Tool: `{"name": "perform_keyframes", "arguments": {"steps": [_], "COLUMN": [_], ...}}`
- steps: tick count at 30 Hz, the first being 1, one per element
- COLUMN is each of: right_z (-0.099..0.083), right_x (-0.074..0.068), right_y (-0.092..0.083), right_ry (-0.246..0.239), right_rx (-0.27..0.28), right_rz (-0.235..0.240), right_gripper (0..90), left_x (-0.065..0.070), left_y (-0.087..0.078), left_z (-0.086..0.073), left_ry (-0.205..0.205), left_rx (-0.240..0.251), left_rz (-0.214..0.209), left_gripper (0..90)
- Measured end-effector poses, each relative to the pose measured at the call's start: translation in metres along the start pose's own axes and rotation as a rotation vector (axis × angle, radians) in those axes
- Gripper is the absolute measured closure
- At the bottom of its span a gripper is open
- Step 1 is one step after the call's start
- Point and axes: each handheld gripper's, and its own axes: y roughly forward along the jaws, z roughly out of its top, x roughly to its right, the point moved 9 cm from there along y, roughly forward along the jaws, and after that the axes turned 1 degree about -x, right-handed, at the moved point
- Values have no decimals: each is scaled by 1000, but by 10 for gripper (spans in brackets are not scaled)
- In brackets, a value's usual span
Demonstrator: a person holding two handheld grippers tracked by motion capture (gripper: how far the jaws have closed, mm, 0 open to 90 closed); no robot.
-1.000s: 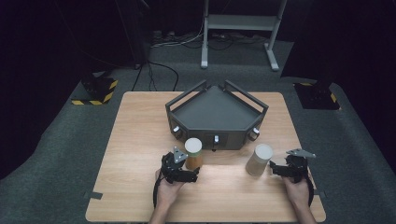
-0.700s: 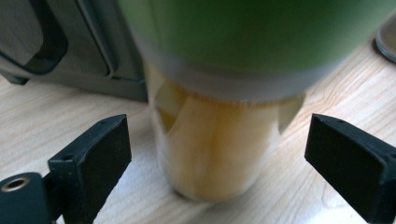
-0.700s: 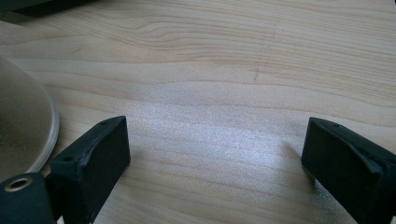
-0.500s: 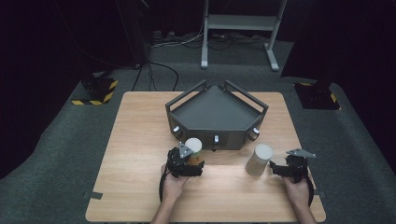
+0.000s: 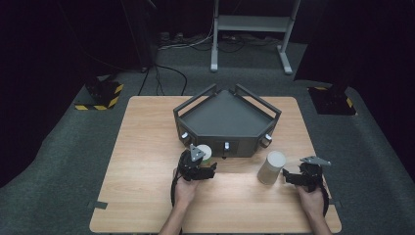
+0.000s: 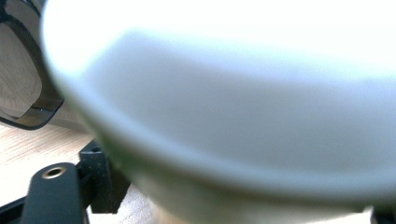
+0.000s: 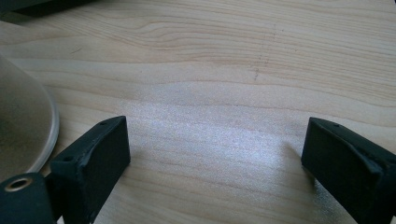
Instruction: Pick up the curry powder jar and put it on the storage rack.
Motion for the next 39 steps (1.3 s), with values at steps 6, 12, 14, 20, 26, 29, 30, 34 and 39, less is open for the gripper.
{"name": "perform_keyframes", "arguments": {"steps": [6, 12, 14, 20, 26, 29, 30, 34, 39], "right_z": [0, 0, 0, 0, 0, 0, 0, 0, 0], "right_x": [0, 0, 0, 0, 0, 0, 0, 0, 0], "right_y": [0, 0, 0, 0, 0, 0, 0, 0, 0], "right_ry": [0, 0, 0, 0, 0, 0, 0, 0, 0], "right_rx": [0, 0, 0, 0, 0, 0, 0, 0, 0], "right_rz": [0, 0, 0, 0, 0, 0, 0, 0, 0], "right_gripper": [73, 73, 73, 73, 73, 73, 73, 73, 73], "left_x": [0, -3, -3, -6, -6, -7, -7, -7, -7], "left_y": [0, -1, -1, -1, -2, -2, -2, -3, -6], "left_z": [1, 0, 1, 3, 2, 4, 4, 7, 10], "left_ry": [2, -4, -6, -11, -4, 2, 6, 16, 18], "left_rx": [4, 8, 9, 1, 5, -3, -5, -19, -18], "left_rz": [5, 4, 3, -11, -13, -13, -13, -20, -30], "left_gripper": [254, 297, 314, 320, 326, 328, 329, 330, 332]}}
